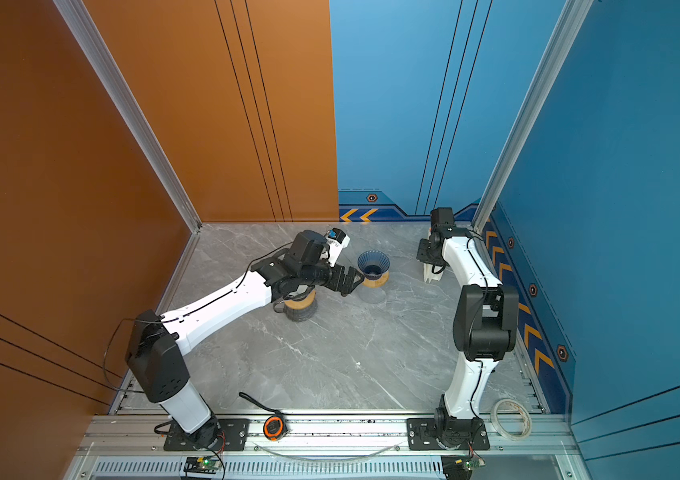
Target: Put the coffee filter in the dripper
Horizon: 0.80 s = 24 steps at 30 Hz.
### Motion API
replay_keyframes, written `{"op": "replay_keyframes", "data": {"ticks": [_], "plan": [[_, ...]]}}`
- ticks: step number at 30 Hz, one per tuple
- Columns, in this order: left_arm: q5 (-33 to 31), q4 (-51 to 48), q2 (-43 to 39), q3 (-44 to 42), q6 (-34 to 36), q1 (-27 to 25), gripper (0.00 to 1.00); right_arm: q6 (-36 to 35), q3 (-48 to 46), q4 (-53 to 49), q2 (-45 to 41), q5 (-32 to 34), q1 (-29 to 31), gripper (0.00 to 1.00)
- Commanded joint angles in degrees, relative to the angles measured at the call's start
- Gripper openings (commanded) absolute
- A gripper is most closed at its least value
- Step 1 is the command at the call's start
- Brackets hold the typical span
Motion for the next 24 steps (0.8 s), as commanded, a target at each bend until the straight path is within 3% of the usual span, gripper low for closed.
{"op": "replay_keyframes", "data": {"ticks": [1, 14, 24], "plan": [[0.8, -0.9, -0.9, 0.5, 0.1, 0.2, 0.98, 1.9, 0.0, -1.3, 2.0, 1.6, 0.4, 0.25], [0.7, -0.9, -0.7, 0.5, 0.1, 0.4, 0.98, 3.9, 4.1, -1.4, 9.0, 3.7, -0.1, 0.24], [0.9, -0.8, -0.2, 0.9, 0.0, 0.4, 0.98, 4.3, 3.9, -1.4, 8.9, 6.0, -0.1, 0.09]]}}
